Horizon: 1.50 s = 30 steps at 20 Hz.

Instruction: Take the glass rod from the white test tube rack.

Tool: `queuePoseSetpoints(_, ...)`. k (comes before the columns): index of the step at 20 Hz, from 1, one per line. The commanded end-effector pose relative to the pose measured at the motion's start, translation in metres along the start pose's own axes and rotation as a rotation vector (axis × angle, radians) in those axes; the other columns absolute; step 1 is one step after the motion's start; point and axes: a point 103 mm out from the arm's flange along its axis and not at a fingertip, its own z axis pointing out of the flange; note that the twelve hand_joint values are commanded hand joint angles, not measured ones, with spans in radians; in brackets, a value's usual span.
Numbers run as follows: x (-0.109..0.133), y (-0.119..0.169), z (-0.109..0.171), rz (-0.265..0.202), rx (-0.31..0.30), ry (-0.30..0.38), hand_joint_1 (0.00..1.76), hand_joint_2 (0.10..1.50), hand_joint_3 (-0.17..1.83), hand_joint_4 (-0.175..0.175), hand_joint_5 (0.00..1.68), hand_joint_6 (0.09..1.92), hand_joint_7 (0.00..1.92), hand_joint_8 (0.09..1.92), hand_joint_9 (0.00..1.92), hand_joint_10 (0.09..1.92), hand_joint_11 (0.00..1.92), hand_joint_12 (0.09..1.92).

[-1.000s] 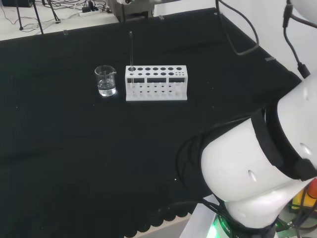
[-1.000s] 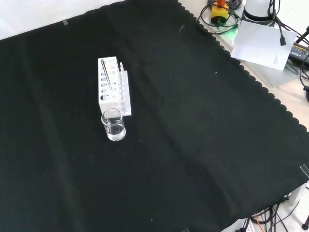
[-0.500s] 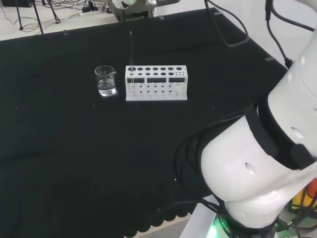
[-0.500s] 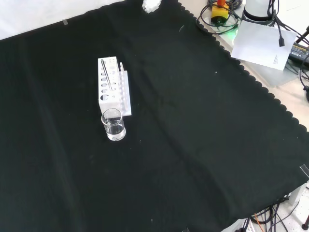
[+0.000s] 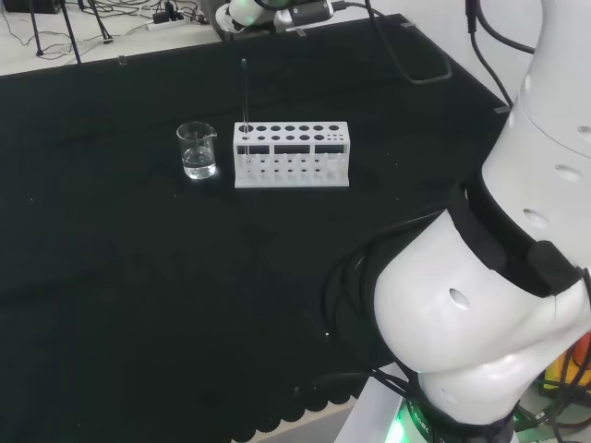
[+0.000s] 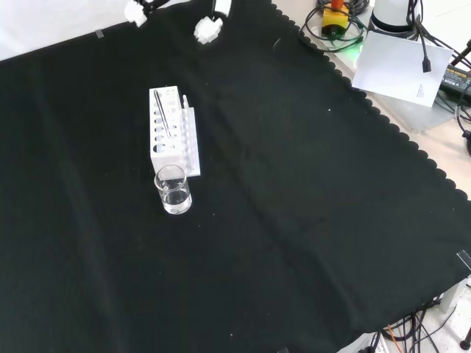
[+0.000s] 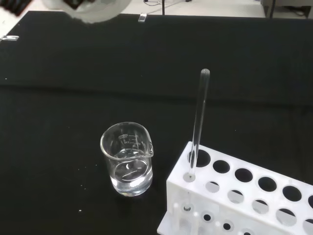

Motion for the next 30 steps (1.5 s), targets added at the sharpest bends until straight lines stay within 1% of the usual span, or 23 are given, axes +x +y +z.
queuePoseSetpoints(1,-0.006,0.017,0.018,-0.011,-0.005,-0.016,0.76,0.71,0.69,-0.127,0.11,0.09,0.08,0.88,0.28,0.92,0.00,1.43)
queuePoseSetpoints(8,-0.010,0.041,0.049,-0.020,0.031,-0.013,0.73,0.74,0.70,-0.131,0.15,0.09,0.14,0.91,0.38,0.92,0.01,1.45)
queuePoseSetpoints(11,-0.011,0.049,0.061,-0.021,0.054,-0.048,0.73,0.74,0.70,-0.133,0.16,0.09,0.17,0.92,0.41,0.92,0.02,1.45)
queuePoseSetpoints(17,-0.012,0.062,0.081,-0.026,0.079,-0.045,0.70,0.76,0.69,-0.134,0.18,0.09,0.19,0.91,0.45,0.90,0.03,1.44)
queuePoseSetpoints(20,-0.017,0.066,0.090,-0.015,0.092,-0.042,0.69,0.76,0.69,-0.135,0.18,0.09,0.19,0.91,0.46,0.90,0.03,1.44)
queuePoseSetpoints(22,-0.022,0.067,0.096,-0.007,0.105,-0.052,0.69,0.77,0.69,-0.136,0.18,0.09,0.21,0.92,0.49,0.91,0.03,1.44)
queuePoseSetpoints(28,-0.037,0.067,0.112,0.020,0.136,-0.060,0.69,0.77,0.68,-0.140,0.20,0.09,0.32,0.93,0.60,0.90,0.06,1.44)
queuePoseSetpoints(30,-0.041,0.067,0.115,0.028,0.143,-0.054,0.69,0.77,0.68,-0.141,0.20,0.09,0.35,0.94,0.62,0.90,0.08,1.44)
